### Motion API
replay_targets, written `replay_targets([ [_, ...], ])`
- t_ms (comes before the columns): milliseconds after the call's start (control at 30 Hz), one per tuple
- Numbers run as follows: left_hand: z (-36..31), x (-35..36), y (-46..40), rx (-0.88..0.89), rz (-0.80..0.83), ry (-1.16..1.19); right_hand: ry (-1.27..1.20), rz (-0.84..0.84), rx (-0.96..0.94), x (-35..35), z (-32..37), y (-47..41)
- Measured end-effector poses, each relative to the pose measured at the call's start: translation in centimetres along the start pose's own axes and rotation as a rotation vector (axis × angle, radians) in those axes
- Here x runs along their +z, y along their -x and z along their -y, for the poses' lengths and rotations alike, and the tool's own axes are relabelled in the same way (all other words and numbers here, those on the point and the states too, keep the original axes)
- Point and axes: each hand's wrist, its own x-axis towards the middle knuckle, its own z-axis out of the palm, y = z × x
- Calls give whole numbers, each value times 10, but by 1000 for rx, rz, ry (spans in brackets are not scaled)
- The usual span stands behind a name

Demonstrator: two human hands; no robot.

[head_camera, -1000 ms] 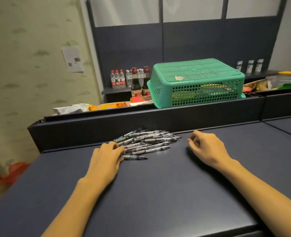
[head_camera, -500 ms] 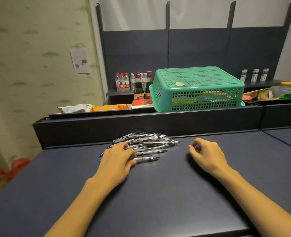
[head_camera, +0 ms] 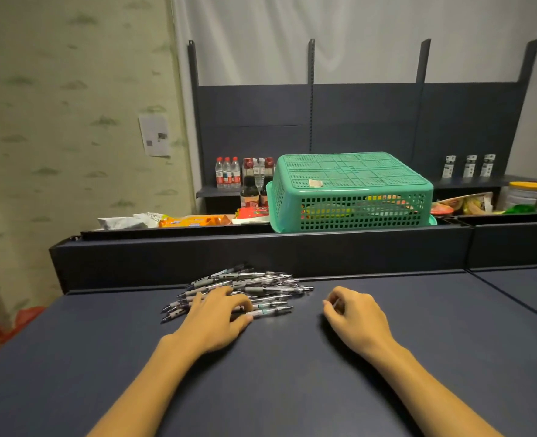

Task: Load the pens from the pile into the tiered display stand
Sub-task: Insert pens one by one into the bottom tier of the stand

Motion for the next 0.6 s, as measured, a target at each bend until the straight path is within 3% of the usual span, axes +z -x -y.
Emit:
replay_targets([
  [167, 4, 2, 4, -3, -84, 51, 3, 17, 2, 2, -1, -7],
  [333, 8, 2, 7, -123, -102, -32, -21, 18, 14, 2, -2, -9],
  [600, 13, 3, 10, -59, -122, 2, -28, 22, 29, 1, -4, -9],
])
